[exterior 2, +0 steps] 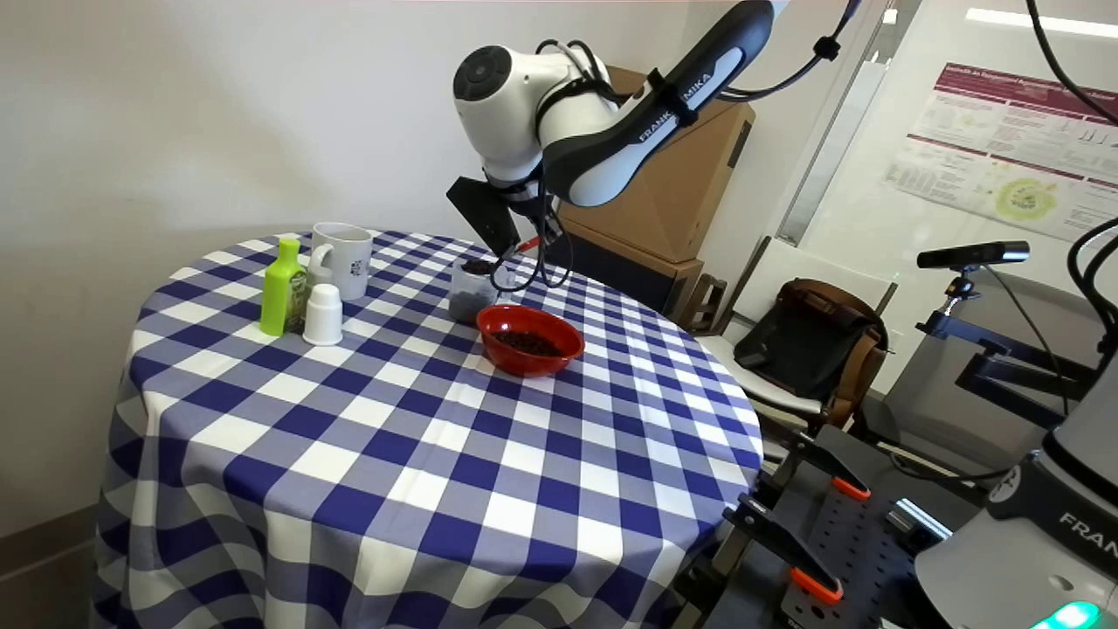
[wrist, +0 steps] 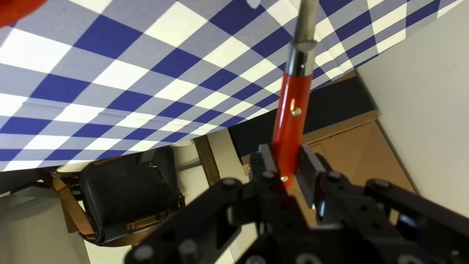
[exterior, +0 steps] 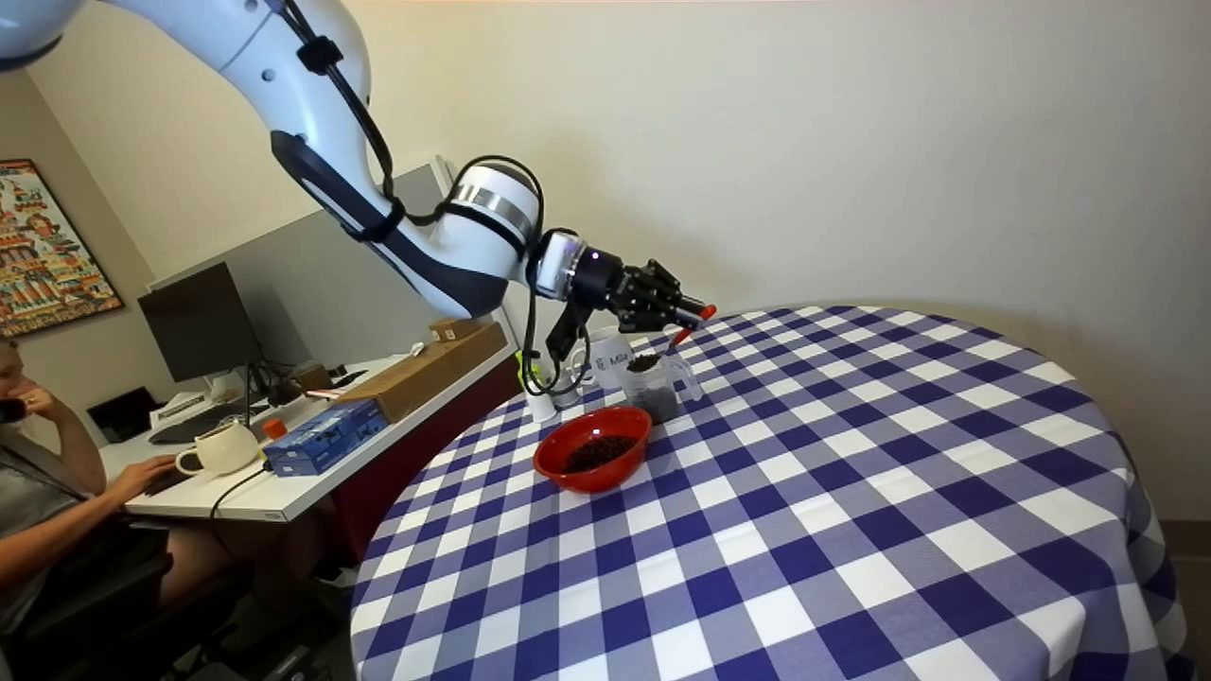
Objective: Transfer a spoonful of contents from the bowl into the jar
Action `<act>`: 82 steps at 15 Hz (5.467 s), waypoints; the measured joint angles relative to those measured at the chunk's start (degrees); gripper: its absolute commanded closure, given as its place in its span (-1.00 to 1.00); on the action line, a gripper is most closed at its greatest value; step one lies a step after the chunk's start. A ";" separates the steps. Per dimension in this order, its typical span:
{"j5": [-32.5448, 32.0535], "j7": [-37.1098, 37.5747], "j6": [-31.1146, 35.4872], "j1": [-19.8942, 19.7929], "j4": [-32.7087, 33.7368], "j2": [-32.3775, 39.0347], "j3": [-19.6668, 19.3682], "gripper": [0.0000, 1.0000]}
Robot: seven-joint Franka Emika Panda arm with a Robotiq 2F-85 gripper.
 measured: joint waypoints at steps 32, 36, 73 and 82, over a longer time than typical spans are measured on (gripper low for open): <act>-9.17 1.39 -0.03 6.72 -3.98 -4.93 -6.89 0.90; -9.42 1.39 -0.06 8.86 -3.98 -4.74 -8.75 0.90; -3.99 1.45 3.35 15.58 -9.47 -6.14 -16.33 0.90; 2.30 -5.19 15.17 -6.02 -21.57 -23.39 -0.80 0.90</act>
